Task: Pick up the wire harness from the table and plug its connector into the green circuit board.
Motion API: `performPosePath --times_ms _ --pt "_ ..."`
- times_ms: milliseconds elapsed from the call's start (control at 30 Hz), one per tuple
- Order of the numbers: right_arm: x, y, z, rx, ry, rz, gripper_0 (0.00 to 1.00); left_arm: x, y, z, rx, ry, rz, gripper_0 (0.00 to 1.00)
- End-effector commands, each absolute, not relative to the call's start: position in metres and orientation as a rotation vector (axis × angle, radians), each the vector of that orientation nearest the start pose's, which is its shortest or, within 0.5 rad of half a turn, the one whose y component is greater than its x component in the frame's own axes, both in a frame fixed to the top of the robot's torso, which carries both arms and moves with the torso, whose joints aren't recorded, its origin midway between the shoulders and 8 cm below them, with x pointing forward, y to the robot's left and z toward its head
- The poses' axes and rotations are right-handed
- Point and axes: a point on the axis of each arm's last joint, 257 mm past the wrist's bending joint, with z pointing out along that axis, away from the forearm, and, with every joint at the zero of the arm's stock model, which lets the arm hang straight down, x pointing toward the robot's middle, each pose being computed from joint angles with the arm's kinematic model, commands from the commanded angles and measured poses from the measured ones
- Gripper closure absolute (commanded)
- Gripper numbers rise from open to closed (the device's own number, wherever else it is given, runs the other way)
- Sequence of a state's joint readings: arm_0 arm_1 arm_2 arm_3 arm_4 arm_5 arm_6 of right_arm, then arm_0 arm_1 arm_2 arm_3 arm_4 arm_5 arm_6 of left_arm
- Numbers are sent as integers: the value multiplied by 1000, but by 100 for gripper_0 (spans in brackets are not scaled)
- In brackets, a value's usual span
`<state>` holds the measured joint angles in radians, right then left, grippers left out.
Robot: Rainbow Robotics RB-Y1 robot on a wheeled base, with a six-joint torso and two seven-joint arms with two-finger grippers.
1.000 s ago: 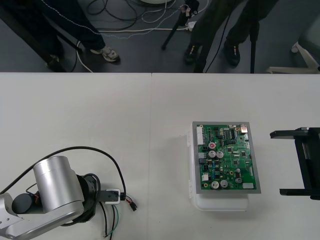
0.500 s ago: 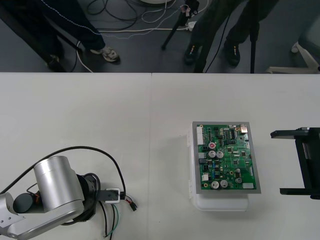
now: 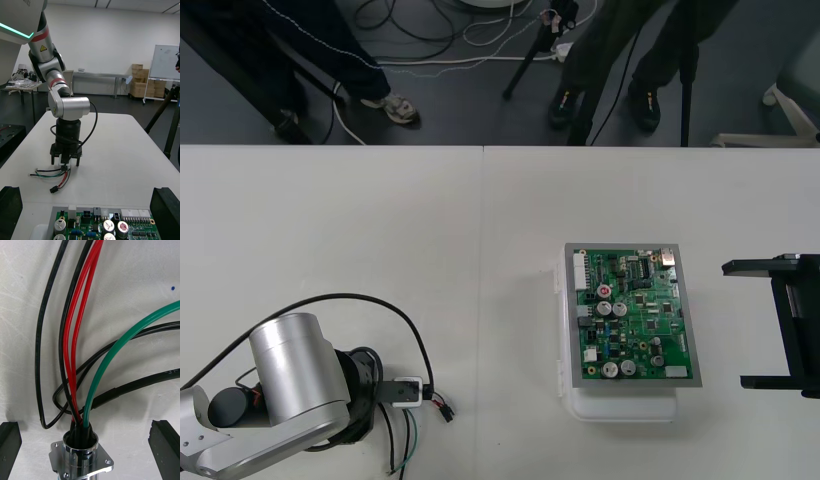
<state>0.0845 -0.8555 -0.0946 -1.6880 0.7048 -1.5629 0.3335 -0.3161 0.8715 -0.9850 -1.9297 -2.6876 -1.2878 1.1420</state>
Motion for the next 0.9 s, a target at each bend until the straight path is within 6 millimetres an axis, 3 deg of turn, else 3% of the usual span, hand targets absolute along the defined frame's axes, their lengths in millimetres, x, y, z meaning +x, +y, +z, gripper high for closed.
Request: performPosePath --times_ms 33,100,167,200,900 --pt "268 -202 -94 -1385 886 884 0 321 209 -420 1978 2145 332 0" --pt "268 -202 -94 -1384 888 886 0 321 210 -421 1978 2147 333 4" --pt "269 -202 -93 -1382 891 888 0 321 210 -421 1980 2147 333 89" --pt "269 -202 -93 -1381 893 889 0 321 210 -421 1979 2145 333 100" --pt "270 -204 -90 -1369 910 900 0 320 210 -421 1980 2147 333 100"
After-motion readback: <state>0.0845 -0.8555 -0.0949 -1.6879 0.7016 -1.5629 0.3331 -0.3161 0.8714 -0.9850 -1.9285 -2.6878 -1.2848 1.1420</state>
